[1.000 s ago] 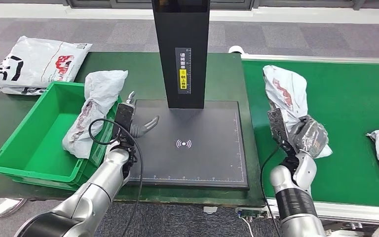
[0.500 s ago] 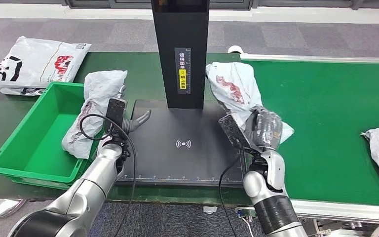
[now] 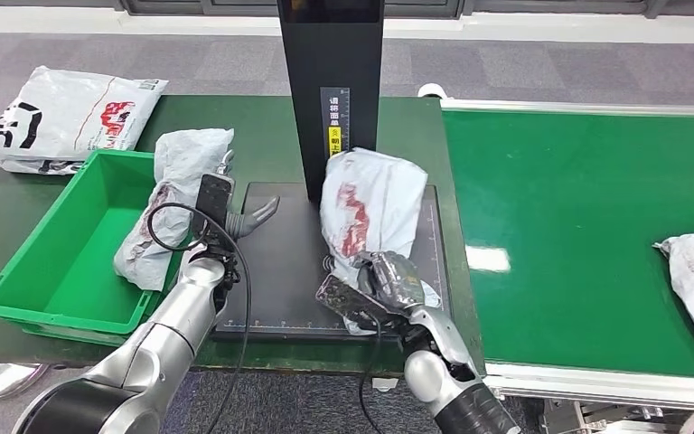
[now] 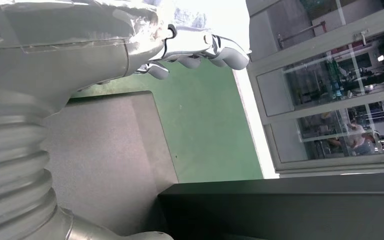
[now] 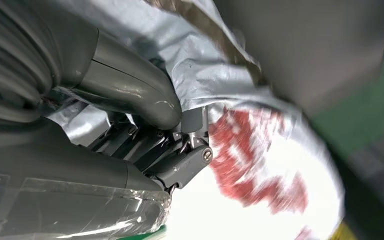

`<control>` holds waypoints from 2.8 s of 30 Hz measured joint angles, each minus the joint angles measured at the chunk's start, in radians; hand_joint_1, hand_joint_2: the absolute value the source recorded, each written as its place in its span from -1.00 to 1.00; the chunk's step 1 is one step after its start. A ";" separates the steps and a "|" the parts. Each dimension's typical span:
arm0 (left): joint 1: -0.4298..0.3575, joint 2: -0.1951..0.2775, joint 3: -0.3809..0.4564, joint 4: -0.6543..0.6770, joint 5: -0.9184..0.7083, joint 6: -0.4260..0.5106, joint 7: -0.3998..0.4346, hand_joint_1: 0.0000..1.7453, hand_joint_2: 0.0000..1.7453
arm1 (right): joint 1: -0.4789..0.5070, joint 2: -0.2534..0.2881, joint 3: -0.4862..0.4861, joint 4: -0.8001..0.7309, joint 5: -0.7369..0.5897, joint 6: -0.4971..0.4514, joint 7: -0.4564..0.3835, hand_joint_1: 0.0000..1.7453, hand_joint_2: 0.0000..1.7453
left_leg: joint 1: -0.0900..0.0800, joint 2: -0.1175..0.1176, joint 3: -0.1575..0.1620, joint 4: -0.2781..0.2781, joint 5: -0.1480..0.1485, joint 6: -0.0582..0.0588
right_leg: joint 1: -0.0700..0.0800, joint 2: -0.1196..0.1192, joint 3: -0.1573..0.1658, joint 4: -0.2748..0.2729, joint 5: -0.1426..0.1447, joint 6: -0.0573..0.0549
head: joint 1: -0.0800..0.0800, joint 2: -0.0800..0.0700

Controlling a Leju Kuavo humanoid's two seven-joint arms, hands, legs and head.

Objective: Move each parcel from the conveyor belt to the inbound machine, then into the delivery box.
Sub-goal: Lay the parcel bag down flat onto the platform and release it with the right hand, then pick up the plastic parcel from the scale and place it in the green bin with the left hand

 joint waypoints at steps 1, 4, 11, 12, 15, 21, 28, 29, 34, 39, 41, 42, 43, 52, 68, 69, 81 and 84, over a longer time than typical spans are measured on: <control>0.000 0.000 0.000 0.000 0.000 0.000 0.000 -1.00 1.00 | 0.001 -0.002 0.013 0.007 -0.001 -0.003 0.005 -1.00 1.00 | 0.000 0.000 0.000 0.000 0.000 0.000 | 0.000 0.000 0.000 0.000 0.000 0.000 | 0.000 0.000; 0.004 0.001 0.000 -0.006 0.000 0.003 -0.008 -1.00 1.00 | 0.002 -0.007 0.034 0.026 0.016 -0.059 0.037 -1.00 1.00 | 0.000 0.000 0.000 0.000 0.000 0.000 | 0.000 0.000 0.000 0.000 0.000 0.000 | 0.000 0.000; 0.036 0.004 0.000 -0.049 0.000 0.028 -0.030 -1.00 1.00 | 0.005 -0.015 0.026 0.033 0.035 -0.227 0.037 -1.00 1.00 | 0.000 0.000 0.000 0.000 0.000 0.000 | 0.000 0.000 0.000 0.000 0.000 0.000 | 0.000 0.000; 0.043 0.004 0.000 -0.060 -0.002 0.034 -0.034 -1.00 1.00 | 0.009 -0.015 0.015 0.030 0.022 -0.267 0.017 -1.00 1.00 | 0.000 0.000 0.000 0.000 0.000 0.000 | 0.000 0.000 0.000 0.000 0.000 0.000 | 0.000 0.000; 0.060 0.003 0.000 -0.091 -0.012 0.053 -0.043 -1.00 1.00 | 0.022 -0.015 -0.033 0.015 -0.061 -0.386 -0.089 -1.00 1.00 | 0.000 0.000 0.000 0.000 0.000 0.000 | 0.000 0.000 0.000 0.000 0.000 0.000 | 0.000 0.000; 0.075 -0.018 0.000 -0.126 -0.021 0.036 -0.038 -1.00 1.00 | 0.030 -0.005 -0.147 0.021 -0.363 -0.538 -0.390 -1.00 1.00 | 0.000 0.000 0.000 0.000 0.000 0.000 | 0.000 0.000 0.000 0.000 0.000 0.000 | 0.000 0.000; 0.075 -0.028 -0.058 -0.111 -0.103 -0.082 0.020 -1.00 1.00 | 0.015 0.014 -0.250 0.068 -0.548 -0.582 -0.498 -1.00 1.00 | 0.000 0.000 0.000 0.000 0.000 0.000 | 0.000 0.000 0.000 0.000 0.000 0.000 | 0.000 0.000; 0.075 -0.029 -0.073 -0.106 -0.122 -0.109 0.026 -1.00 1.00 | 0.010 0.015 -0.261 0.076 -0.567 -0.582 -0.499 -1.00 1.00 | 0.000 0.000 0.000 0.000 0.000 0.000 | 0.000 0.000 0.000 0.000 0.000 0.000 | 0.000 0.000; 0.099 -0.037 -0.186 -0.054 -0.238 -0.234 0.030 -1.00 1.00 | -0.032 0.013 -0.330 0.127 -0.637 -0.552 -0.489 -1.00 1.00 | -0.001 0.000 0.000 0.000 -0.001 0.001 | -0.001 0.000 0.000 -0.001 0.000 0.000 | 0.000 0.000; 0.116 -0.043 -0.286 0.016 -0.370 -0.242 0.048 -1.00 1.00 | -0.057 0.009 -0.380 0.164 -0.649 -0.526 -0.480 -1.00 1.00 | -0.001 0.000 0.000 0.000 -0.001 0.001 | -0.001 0.000 0.000 -0.001 0.000 0.000 | 0.000 0.000; 0.113 -0.043 -0.329 0.054 -0.446 -0.240 0.067 -1.00 1.00 | -0.069 0.006 -0.392 0.178 -0.646 -0.512 -0.475 -1.00 1.00 | -0.001 0.000 0.000 0.000 -0.001 0.001 | -0.001 0.000 0.000 -0.001 0.000 0.000 | 0.000 0.000; 0.107 -0.043 -0.351 0.073 -0.480 -0.240 0.078 -1.00 1.00 | -0.075 0.005 -0.397 0.185 -0.644 -0.506 -0.474 -1.00 1.00 | -0.001 0.000 0.000 0.000 -0.001 0.001 | -0.001 0.000 0.000 -0.001 0.000 0.000 | 0.000 0.000; 0.098 -0.043 -0.372 0.092 -0.509 -0.244 0.093 -1.00 1.00 | -0.082 0.003 -0.402 0.192 -0.641 -0.501 -0.472 -1.00 1.00 | -0.001 0.000 0.000 0.000 -0.001 0.001 | 0.000 0.000 0.001 -0.001 0.000 0.000 | 0.000 0.000; 0.003 -0.044 -0.480 0.186 -0.603 -0.238 0.209 1.00 1.00 | -0.103 0.001 -0.416 0.236 -0.631 -0.493 -0.463 -1.00 1.00 | 0.000 -0.001 0.005 0.000 -0.001 0.001 | -0.001 -0.002 0.007 -0.001 -0.001 0.001 | 0.000 0.000; -0.090 -0.011 -0.380 0.153 -0.454 0.073 0.189 1.00 1.00 | -0.084 0.001 -0.440 0.243 -0.620 -0.519 -0.481 -1.00 1.00 | 0.000 0.001 0.003 0.000 0.001 -0.001 | 0.001 0.000 0.002 0.000 0.002 -0.001 | 0.000 0.000; -0.094 -0.003 -0.360 0.131 -0.451 0.092 0.187 1.00 1.00 | -0.083 0.000 -0.440 0.243 -0.621 -0.522 -0.484 -1.00 1.00 | 0.000 0.001 0.003 0.000 0.001 -0.001 | 0.001 0.000 0.002 0.000 0.002 -0.001 | 0.000 0.000; -0.131 0.153 -0.136 -0.181 -0.686 0.361 0.266 1.00 1.00 | -0.082 -0.005 -0.457 0.264 -0.639 -0.532 -0.526 -1.00 1.00 | 0.000 0.002 0.001 0.000 0.001 -0.001 | 0.002 0.003 0.000 0.000 0.002 -0.001 | 0.000 0.000; -0.110 0.167 -0.060 -0.251 -0.890 0.369 0.277 1.00 1.00 | -0.084 -0.005 -0.457 0.274 -0.642 -0.540 -0.530 -1.00 1.00 | 0.002 0.001 0.000 0.000 0.001 -0.002 | 0.002 0.001 0.000 0.000 0.002 -0.002 | 0.000 0.000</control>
